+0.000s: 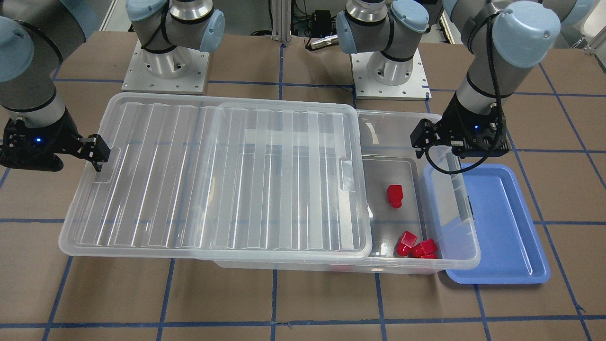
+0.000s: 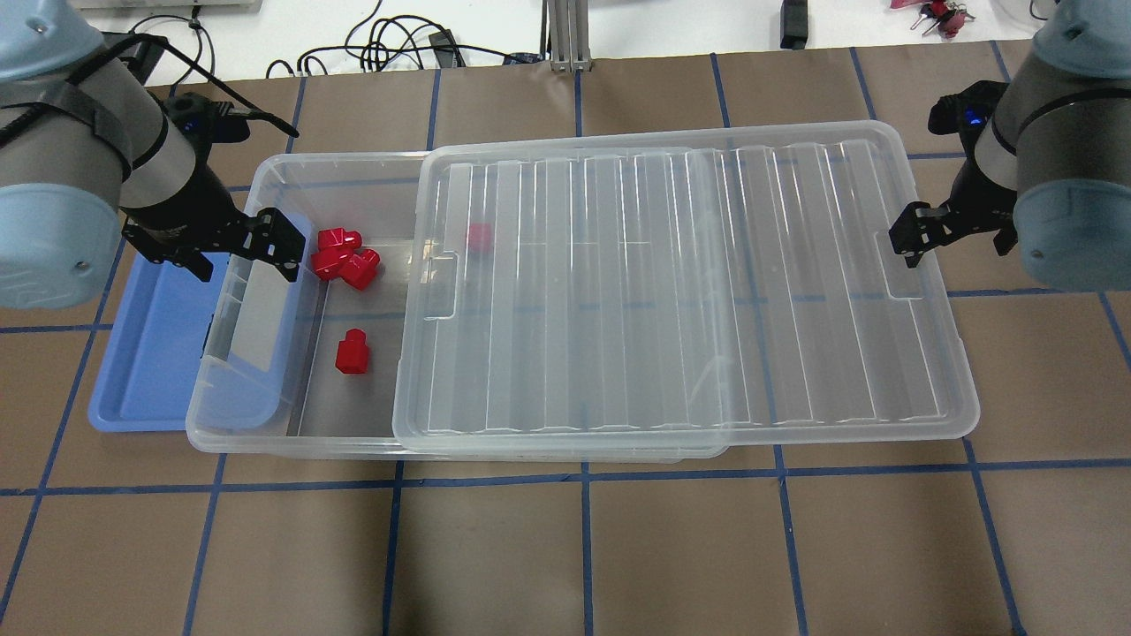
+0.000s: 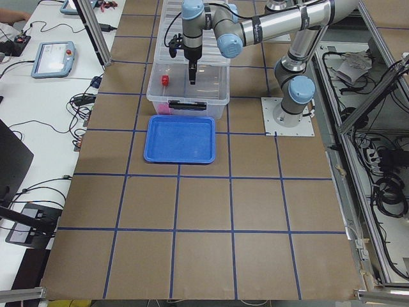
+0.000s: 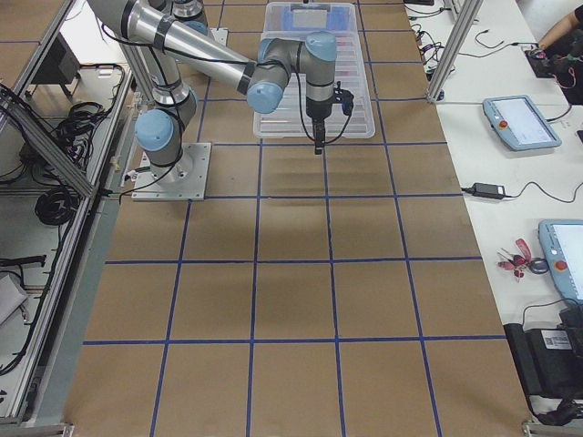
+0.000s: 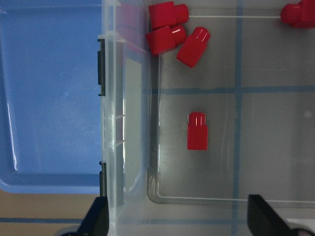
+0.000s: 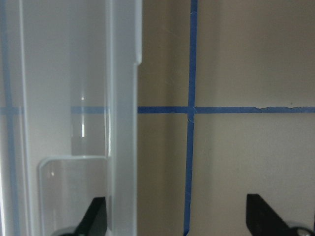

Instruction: Place red block in blue tray from box

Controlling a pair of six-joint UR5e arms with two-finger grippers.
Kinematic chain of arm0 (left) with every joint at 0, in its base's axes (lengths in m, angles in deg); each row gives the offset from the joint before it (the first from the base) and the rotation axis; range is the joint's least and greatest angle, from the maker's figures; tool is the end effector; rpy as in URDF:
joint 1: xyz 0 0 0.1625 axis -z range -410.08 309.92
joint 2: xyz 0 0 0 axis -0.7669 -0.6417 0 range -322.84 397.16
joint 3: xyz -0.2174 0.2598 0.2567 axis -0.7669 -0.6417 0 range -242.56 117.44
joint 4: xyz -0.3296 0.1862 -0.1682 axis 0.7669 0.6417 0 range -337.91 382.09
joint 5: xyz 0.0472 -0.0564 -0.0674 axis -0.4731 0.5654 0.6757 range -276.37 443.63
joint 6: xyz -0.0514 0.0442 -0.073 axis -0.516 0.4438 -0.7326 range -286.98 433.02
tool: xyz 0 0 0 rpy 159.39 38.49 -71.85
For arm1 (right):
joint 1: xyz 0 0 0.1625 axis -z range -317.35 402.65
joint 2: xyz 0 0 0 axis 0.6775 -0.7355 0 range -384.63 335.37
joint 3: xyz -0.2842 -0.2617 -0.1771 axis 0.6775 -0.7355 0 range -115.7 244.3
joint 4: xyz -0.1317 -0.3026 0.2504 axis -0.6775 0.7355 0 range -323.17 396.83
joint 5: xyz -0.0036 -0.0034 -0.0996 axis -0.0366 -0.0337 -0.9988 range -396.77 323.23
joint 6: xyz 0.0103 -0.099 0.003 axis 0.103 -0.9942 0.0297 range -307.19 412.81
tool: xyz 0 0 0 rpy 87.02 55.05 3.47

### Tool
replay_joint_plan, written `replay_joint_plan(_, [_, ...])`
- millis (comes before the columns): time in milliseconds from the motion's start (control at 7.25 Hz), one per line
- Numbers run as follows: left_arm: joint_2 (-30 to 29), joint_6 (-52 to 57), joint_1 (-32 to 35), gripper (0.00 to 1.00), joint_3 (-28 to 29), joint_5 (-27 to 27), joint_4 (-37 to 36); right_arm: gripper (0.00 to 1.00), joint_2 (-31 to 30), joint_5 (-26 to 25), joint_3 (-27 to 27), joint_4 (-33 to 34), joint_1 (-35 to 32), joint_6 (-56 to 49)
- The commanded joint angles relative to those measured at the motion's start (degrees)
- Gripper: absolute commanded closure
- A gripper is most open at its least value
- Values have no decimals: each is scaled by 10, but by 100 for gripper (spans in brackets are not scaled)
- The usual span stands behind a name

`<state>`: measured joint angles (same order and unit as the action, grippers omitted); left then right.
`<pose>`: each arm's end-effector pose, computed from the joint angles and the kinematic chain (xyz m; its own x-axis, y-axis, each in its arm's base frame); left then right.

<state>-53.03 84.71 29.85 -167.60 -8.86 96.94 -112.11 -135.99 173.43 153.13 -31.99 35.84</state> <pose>-0.0431 -0.4946 0.3848 -0.9987 0.0285 -0.0423 0.0281 0.9996 0.0100 -0.0168 -0.5041 0.3525 -0.9841 -0.0183 0.1764 -0.0241 0.9992 -0.0312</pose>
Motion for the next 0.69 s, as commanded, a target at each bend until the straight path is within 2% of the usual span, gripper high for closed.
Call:
replay_joint_plan(0, [-21,-13,4,3,-12,13,-11,0,-2,-18,-1,0,5,-3])
replay_joint_plan(138, [-29,-27,5,3,-14,34,-10,0,-4,-18,-2,-1,3,-1])
replay_joint_plan(276, [-35,-27,6,3,-30,31,-13,0,-6,-15,-3,-3,1,0])
replay_joint_plan(414, [-38,-31,7,3,-58,34,-57,0,-8,-10,-11,-3,-1,3])
replay_joint_plan(552, [-45,-23,7,3,-82,30,-92,0,-17,-4,-35,-34,-7,5])
